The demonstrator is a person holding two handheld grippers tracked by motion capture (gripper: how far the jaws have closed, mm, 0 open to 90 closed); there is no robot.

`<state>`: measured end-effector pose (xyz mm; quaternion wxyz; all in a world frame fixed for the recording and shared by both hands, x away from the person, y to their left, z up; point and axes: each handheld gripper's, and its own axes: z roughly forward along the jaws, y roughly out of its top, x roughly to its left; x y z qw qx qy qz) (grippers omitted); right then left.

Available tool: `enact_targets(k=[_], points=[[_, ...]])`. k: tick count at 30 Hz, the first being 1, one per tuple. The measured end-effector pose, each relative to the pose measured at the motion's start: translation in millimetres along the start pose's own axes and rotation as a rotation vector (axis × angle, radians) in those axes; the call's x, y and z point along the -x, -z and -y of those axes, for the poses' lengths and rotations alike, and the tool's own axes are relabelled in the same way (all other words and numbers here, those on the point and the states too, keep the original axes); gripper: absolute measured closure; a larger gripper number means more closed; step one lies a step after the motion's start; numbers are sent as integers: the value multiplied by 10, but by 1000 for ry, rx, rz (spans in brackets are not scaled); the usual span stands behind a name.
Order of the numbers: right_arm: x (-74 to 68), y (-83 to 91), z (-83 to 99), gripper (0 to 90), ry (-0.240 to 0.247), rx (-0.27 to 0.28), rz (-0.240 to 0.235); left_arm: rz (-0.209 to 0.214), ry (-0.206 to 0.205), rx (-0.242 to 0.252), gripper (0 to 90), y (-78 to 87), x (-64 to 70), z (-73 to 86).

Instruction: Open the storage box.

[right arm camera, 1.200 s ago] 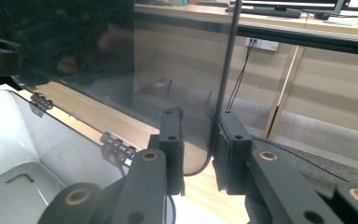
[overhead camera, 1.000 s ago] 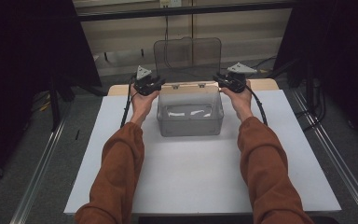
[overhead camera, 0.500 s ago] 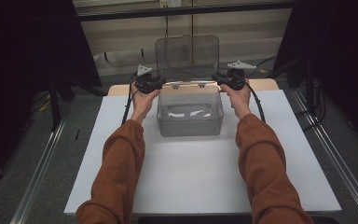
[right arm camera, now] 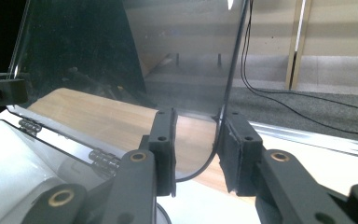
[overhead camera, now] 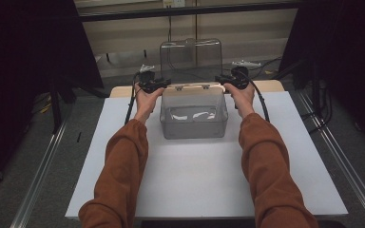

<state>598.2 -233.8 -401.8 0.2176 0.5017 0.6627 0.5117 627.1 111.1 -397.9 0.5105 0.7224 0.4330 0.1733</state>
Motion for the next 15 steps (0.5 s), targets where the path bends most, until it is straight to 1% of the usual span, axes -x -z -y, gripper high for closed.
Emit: enact_targets(k=[4, 5, 6, 7, 8, 10, 11, 12, 13, 14, 15], points=[[2, -13, -14, 681, -31, -12, 1, -5, 8, -4, 596, -4, 8, -5], [2, -13, -14, 681, -31, -12, 1, -7, 7, -9, 596, -4, 10, -8], [4, -17, -9, 681, -48, -11, -1, -12, 4, -14, 589, -7, 19, -12], [5, -17, -8, 681, -54, -11, -1, -12, 4, -14, 583, -7, 19, -12], [7, -20, -8, 680, -64, -15, 1, -24, 1, -25, 570, -18, 40, -16], [12, -27, -12, 676, -78, -23, 0, -29, 5, -25, 560, -27, 49, -18], [13, -30, -20, 670, -70, -29, 2, -29, 8, -30, 558, -27, 46, -19], [7, -34, -44, 662, -39, -47, 3, -25, 12, -25, 557, -30, 42, -16], [7, -34, -44, 662, -39, -47, 3, -25, 12, -25, 557, -30, 42, -16], [9, -36, -70, 664, -40, -68, 3, -26, 14, -26, 557, -35, 39, -14], [10, -38, -70, 662, -45, -69, 2, -26, 14, -26, 554, -35, 39, -14]])
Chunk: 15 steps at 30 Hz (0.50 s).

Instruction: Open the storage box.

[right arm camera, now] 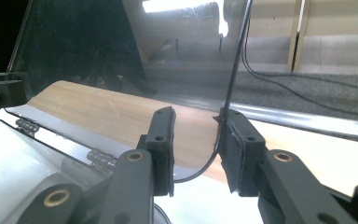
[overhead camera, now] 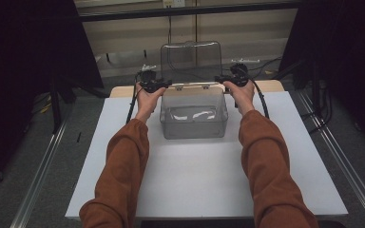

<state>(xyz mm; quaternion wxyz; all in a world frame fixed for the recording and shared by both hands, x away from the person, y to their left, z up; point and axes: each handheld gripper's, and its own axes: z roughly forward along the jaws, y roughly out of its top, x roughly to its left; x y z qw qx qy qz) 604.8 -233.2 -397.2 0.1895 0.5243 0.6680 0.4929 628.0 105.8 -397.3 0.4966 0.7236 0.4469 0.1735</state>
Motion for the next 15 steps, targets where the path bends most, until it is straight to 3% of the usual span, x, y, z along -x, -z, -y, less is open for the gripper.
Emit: enact_targets(k=[6, 10, 15], points=[[33, -36, 33, 635, -50, -5, -16, -13, 26, -23, 494, -48, 15, 14], [43, -45, 44, 610, -28, -21, -7, -10, 39, -42, 476, -50, 0, 16], [49, -51, 48, 615, -48, -18, -11, -16, 41, -54, 476, -50, 4, 5]])
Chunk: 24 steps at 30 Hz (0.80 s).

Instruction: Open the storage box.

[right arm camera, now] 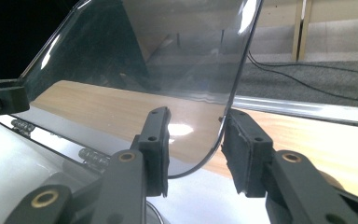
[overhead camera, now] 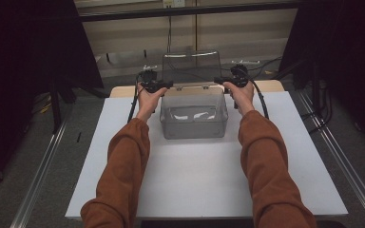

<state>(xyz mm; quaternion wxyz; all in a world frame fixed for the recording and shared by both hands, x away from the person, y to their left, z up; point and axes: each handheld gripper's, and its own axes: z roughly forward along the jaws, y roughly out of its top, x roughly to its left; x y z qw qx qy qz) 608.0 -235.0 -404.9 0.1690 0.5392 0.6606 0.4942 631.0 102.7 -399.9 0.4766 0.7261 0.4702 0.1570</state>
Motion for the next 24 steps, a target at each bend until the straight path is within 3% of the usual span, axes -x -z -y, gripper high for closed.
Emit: enact_targets(k=[13, 17, 20, 24], points=[[13, -24, 9, 592, -51, -20, -11, 20, 42, -18, 465, -17, -28, -1], [4, -55, 25, 517, -85, -51, -21, -13, 1, -31, 441, -16, -10, -2], [29, -83, 62, 511, -122, -35, -26, -28, -6, -28, 446, -10, 14, -4], [17, -107, 66, 519, -144, -34, -21, 3, 30, -15, 442, -22, -32, 22]])
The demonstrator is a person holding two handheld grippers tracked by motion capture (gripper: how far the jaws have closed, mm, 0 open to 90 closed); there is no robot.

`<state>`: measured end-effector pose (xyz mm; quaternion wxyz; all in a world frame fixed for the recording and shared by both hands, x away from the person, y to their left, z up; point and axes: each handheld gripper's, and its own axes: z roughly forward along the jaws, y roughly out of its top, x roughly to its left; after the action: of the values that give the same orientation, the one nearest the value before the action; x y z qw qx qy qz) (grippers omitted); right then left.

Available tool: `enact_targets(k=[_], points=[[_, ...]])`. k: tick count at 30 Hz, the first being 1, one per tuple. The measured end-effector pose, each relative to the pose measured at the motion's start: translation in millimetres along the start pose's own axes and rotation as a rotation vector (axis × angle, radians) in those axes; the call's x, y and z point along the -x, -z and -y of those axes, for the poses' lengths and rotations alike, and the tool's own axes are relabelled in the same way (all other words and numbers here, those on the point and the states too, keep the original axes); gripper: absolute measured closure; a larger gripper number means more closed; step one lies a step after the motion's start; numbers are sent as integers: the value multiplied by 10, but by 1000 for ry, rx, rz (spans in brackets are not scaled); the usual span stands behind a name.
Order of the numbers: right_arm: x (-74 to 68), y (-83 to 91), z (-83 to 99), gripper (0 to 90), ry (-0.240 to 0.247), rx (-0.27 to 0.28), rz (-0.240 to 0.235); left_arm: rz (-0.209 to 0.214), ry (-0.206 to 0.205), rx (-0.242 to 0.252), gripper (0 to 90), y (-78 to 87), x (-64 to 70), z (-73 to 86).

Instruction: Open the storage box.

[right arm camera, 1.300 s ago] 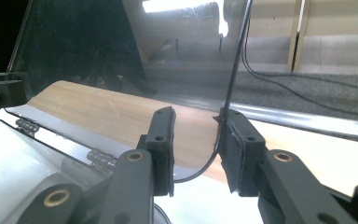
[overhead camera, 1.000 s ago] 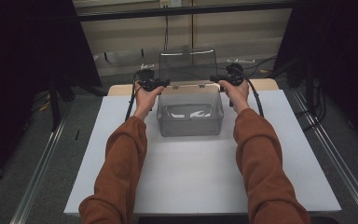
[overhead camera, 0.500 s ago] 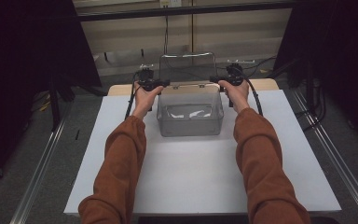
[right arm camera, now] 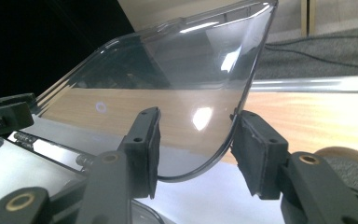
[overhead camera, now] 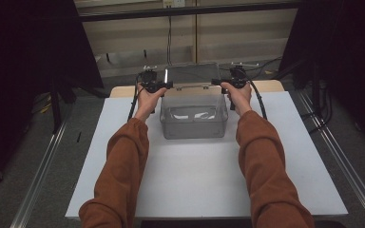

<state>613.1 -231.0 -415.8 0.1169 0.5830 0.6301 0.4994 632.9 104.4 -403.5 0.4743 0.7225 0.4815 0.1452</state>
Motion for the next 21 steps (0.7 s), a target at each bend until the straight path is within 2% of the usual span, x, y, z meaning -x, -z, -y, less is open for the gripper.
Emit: enact_targets(k=[6, 9, 10, 11, 12, 13, 15, 21], points=[[3, -2, 8, 457, 2, 5, 29, -2, 10, 11, 424, -32, -7, 27], [-2, 8, 8, 465, 6, 16, 39, 8, 5, 11, 403, -40, -7, 36], [14, 10, 11, 453, -52, 57, -6, 3, 6, 24, 406, -50, 25, 38], [-4, 6, 11, 442, -33, 61, 13, 3, 6, 24, 397, -50, 25, 38], [-24, -2, 12, 410, 16, 70, 58, -3, -23, 26, 392, -54, 55, 38], [-36, -11, 18, 394, 39, 76, 72, 1, -18, 39, 382, -53, 61, 38], [-54, -14, 24, 376, 44, 80, 52, 0, -23, 45, 359, -50, 63, 37], [-62, 31, 27, 341, 93, 113, 62, -12, -45, 64, 284, -7, 26, 37]])
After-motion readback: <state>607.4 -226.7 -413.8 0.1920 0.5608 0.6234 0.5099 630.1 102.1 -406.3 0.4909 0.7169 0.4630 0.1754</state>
